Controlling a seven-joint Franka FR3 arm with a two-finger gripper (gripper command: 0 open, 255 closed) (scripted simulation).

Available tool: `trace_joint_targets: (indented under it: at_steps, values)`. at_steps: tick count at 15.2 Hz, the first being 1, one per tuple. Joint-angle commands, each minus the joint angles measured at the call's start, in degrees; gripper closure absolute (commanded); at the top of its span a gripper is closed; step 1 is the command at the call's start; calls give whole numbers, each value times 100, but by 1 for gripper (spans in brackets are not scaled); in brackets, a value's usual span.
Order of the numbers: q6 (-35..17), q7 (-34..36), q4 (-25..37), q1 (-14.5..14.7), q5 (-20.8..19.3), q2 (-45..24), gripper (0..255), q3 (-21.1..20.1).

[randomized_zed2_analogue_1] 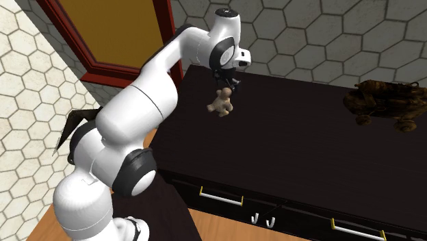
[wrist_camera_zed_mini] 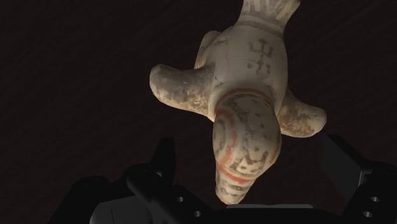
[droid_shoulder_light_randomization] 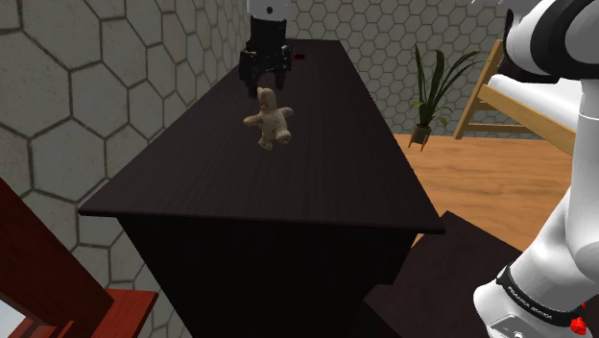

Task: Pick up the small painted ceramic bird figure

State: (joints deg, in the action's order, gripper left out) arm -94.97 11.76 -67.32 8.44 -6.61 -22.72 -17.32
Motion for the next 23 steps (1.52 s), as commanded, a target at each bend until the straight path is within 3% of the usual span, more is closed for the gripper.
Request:
trace_joint_targets:
  at_steps: [1,4,5,14,23]
  values:
    - [-178,7,-229,-21,14,56,0,-1]
    - [-321,7,-410,-41,25,95,0,0]
    - [-323,3,-415,-45,26,97,255,1]
    - [-320,7,-409,-40,24,94,255,0]
    - [567,9,799,110,-69,-231,255,1]
